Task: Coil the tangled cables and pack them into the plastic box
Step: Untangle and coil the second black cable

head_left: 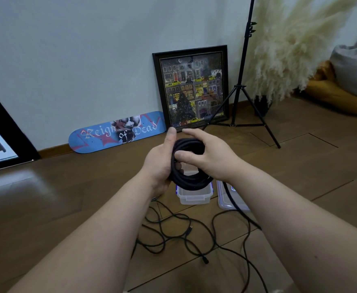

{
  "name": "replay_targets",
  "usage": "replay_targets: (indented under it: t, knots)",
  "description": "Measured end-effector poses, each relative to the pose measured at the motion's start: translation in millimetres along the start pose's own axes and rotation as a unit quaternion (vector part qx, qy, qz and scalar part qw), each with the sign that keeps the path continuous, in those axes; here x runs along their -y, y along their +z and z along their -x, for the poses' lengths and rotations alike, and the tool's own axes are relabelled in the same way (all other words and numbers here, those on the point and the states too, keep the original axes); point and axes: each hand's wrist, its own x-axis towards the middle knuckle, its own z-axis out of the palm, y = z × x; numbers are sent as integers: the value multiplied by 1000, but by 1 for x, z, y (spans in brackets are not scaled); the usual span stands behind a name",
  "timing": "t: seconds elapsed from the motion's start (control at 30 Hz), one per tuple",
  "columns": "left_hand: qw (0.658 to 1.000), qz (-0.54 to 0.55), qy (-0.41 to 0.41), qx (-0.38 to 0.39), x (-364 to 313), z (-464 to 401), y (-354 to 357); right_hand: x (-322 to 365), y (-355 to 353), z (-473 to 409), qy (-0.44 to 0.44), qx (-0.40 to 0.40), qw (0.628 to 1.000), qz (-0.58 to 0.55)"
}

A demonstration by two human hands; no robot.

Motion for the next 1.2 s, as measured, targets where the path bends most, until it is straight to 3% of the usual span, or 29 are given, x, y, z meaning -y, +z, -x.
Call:
replay_targets:
  t: [0.1,0.2,0.33,0.47,0.6,0.8,0.9,1.0,1.07,1.2]
  knots:
    - [1000,6,-14,-26,-1,-5,2,-4,4,2,15,-18,998,-56]
    - [997,51,-23,-55,-3,-8,3,-3,11,0,29,-93,988,-120]
    - [998,59,-3,-19,4,-3,11,1,14,-4,91,-237,953,-168]
    - [996,66,60,0,7,-1,19,4,17,-8,124,-264,936,-197]
    - [991,100,70,-55,6,-2,19,2,23,-10,133,-240,935,-224]
    - [978,150,-21,-141,0,-6,13,-2,37,-8,116,-139,955,-233]
    - [975,103,47,-193,1,-10,2,-1,33,-2,114,-48,955,-268]
    - [964,31,128,-231,0,-14,-10,0,21,7,176,106,926,-316]
    - [955,16,151,-255,-1,-17,-19,-1,12,13,208,192,915,-288]
    - [950,25,159,-267,2,-23,-31,-5,2,12,223,185,928,-235]
